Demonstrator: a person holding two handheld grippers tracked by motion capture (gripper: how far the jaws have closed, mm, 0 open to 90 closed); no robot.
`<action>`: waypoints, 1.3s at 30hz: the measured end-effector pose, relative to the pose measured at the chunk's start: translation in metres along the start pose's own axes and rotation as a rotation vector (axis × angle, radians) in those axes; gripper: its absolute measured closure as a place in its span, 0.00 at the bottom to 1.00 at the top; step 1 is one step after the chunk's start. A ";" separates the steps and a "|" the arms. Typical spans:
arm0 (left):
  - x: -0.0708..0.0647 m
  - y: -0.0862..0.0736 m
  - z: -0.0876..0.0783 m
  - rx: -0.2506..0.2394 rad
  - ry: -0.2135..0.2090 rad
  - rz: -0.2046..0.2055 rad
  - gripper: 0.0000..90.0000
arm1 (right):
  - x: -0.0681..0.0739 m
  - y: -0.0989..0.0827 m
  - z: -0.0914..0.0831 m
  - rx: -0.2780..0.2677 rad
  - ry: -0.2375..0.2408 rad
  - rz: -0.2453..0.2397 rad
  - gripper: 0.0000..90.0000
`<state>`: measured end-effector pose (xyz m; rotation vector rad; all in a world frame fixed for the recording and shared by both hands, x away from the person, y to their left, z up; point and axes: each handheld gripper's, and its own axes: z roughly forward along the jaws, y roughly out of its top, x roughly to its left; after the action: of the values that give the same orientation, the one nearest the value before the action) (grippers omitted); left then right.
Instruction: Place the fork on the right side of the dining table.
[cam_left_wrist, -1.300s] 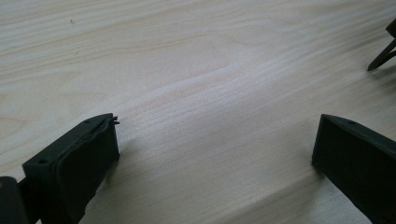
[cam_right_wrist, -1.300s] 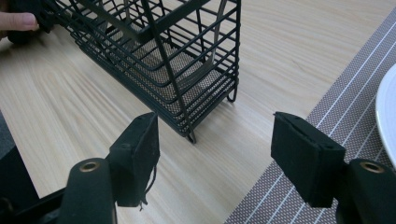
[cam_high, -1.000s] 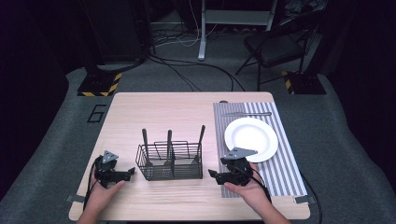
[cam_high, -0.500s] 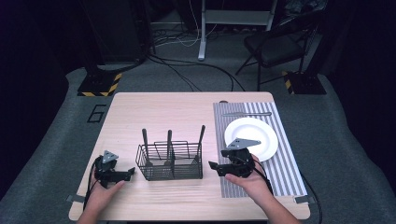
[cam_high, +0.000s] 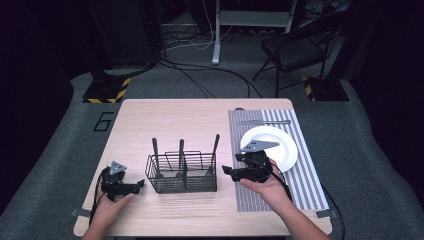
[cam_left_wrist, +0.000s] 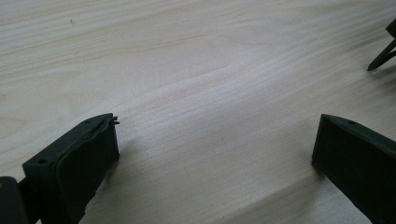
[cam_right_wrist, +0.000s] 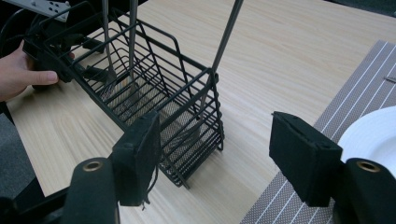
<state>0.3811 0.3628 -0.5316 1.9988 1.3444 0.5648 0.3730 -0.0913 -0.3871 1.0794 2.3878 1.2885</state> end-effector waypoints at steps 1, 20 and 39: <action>0.000 0.000 0.000 0.000 0.000 0.000 0.00 | 0.000 0.004 0.000 -0.001 -0.002 -0.002 0.37; 0.000 0.000 0.000 0.000 0.000 0.000 0.00 | -0.006 0.030 0.019 -0.004 -0.025 -0.002 0.39; 0.000 0.000 0.000 0.000 -0.001 0.000 0.00 | -0.014 0.047 0.035 -0.016 -0.036 0.023 0.45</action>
<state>0.3811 0.3629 -0.5316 1.9987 1.3441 0.5635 0.4243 -0.0629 -0.3723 1.1186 2.3427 1.2821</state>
